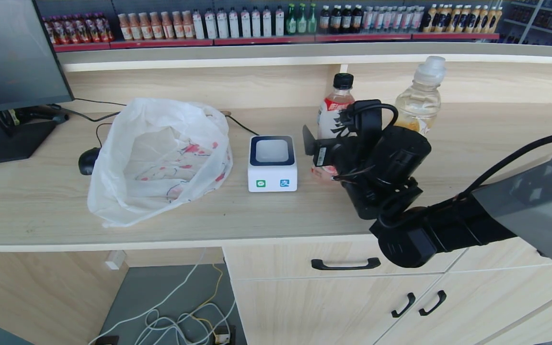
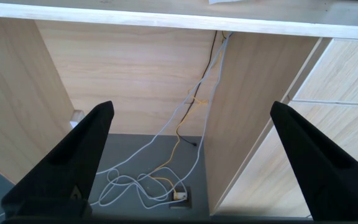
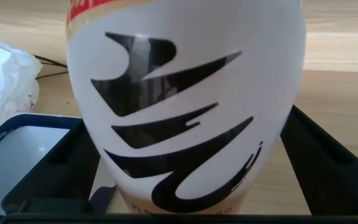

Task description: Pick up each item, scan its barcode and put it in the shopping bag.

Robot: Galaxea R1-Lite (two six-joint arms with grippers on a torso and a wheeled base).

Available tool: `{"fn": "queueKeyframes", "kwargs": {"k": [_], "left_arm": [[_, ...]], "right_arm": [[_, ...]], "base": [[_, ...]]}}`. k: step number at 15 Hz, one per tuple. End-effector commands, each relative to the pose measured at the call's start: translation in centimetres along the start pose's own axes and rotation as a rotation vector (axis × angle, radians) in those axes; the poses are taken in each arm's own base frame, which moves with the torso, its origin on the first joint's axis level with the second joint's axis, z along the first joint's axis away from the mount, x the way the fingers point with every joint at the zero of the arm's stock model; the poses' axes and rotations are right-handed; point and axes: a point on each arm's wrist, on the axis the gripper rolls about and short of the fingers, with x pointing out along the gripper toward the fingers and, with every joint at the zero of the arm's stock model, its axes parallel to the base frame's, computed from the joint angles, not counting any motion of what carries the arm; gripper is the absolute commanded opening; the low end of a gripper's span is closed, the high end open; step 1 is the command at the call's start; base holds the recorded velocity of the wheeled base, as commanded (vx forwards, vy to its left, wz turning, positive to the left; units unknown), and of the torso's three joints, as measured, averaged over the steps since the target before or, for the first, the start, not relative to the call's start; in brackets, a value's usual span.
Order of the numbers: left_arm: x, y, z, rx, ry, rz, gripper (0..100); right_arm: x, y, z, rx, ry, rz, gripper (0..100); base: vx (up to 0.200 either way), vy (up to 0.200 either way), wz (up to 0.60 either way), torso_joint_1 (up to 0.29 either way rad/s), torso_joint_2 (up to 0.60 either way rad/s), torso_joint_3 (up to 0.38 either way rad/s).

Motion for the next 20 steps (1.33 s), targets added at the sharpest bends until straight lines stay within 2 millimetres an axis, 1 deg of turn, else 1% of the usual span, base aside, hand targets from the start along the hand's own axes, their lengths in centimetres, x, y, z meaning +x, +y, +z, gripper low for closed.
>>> {"fn": "queueKeyframes", "kwargs": {"k": [1,4,5,8,12,18,20], "left_arm": [[0.0,0.0,0.0,0.0,0.0,0.0,100],[0.0,0.0,0.0,0.0,0.0,0.0,100],[0.0,0.0,0.0,0.0,0.0,0.0,100],[0.0,0.0,0.0,0.0,0.0,0.0,100],[0.0,0.0,0.0,0.0,0.0,0.0,100],[0.0,0.0,0.0,0.0,0.0,0.0,100],[0.0,0.0,0.0,0.0,0.0,0.0,100]], "right_arm": [[0.1,0.1,-0.1,-0.001,0.001,0.001,100],[0.1,0.1,-0.2,-0.001,0.001,0.001,100],[0.1,0.1,-0.1,-0.002,0.0,0.002,0],[0.2,0.3,0.2,0.003,-0.012,0.001,0],[0.9,0.4,1.7,0.026,-0.069,-0.007,0],[0.9,0.4,1.7,0.015,-0.067,-0.007,0],[0.7,0.7,1.9,0.015,-0.07,0.002,0]], "base": [[0.0,0.0,0.0,0.0,0.0,0.0],[0.0,0.0,0.0,0.0,0.0,0.0],[0.0,0.0,0.0,0.0,0.0,0.0],[0.0,0.0,0.0,0.0,0.0,0.0],[0.0,0.0,0.0,0.0,0.0,0.0],[0.0,0.0,0.0,0.0,0.0,0.0],[0.0,0.0,0.0,0.0,0.0,0.0]]}}
